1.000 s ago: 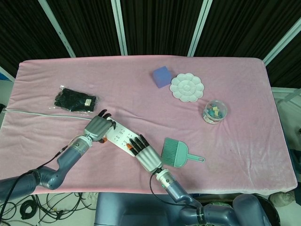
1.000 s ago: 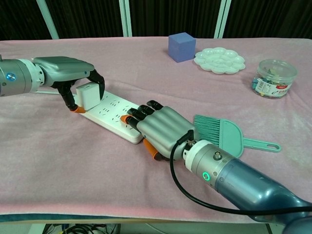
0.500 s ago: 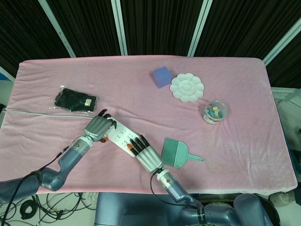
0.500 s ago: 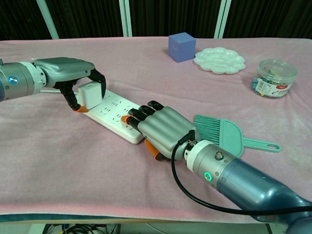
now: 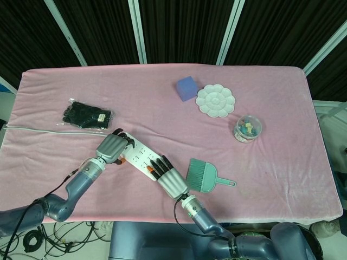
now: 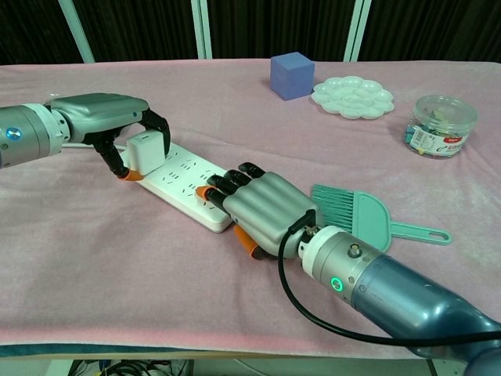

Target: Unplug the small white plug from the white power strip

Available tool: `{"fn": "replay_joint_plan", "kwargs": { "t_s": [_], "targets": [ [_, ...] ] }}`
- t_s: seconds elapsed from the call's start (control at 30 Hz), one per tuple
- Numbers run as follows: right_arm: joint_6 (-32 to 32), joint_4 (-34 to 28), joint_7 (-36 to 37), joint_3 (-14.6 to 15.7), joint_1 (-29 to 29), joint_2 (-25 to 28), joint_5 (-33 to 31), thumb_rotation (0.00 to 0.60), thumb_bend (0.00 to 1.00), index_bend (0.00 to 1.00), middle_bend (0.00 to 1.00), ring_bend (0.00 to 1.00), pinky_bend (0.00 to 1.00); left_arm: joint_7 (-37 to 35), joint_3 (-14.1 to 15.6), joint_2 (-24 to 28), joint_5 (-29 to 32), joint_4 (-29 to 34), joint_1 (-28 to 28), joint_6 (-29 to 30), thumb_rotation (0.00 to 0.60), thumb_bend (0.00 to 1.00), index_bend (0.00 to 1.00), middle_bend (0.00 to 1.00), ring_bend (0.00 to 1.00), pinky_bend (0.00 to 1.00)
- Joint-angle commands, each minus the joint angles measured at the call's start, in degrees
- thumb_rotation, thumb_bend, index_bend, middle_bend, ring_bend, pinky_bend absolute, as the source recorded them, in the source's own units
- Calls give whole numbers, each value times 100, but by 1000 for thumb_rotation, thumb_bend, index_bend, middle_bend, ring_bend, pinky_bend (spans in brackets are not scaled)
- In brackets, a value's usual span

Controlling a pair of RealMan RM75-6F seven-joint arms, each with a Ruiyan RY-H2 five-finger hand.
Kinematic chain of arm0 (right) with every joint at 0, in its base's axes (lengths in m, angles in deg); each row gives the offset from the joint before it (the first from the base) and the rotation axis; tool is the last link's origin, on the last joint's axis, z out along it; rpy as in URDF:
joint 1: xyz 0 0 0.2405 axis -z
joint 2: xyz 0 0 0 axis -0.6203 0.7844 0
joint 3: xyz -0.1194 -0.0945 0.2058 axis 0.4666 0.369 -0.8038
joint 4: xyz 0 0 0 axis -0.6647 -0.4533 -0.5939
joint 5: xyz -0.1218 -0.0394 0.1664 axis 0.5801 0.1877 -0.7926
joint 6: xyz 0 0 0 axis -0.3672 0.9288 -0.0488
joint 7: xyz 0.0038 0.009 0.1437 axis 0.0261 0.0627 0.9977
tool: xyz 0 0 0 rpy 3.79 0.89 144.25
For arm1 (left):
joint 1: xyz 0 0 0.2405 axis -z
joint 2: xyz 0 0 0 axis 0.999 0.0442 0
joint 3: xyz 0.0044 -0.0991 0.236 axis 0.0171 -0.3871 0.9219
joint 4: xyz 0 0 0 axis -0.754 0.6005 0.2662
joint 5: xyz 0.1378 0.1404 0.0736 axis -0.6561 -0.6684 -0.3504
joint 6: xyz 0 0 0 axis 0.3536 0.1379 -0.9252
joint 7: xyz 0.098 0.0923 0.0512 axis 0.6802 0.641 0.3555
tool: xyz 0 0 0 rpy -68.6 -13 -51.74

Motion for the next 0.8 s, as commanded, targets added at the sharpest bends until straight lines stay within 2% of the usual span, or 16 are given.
{"fn": "replay_joint_plan", "kwargs": {
  "t_s": [0.03,0.37,0.8],
  "targets": [
    [30,-12,-18,11,-5,9,-28,600,653,251,136,71,51,-123,-12,-7,-67,-5,-18,46,600,768,717,703,241,144],
    [168,-100,-106,19,-62,67,-152,600,655,291,180,112,51,-411,-4,49,-197,3,-47,52,600,769,718,703,241,145],
    [100,-134,-202,25,-90,70,-237,600,654,291,181,113,51,-639,-63,89,-352,20,-80,209,600,768,718,703,241,145]
  ]
}}
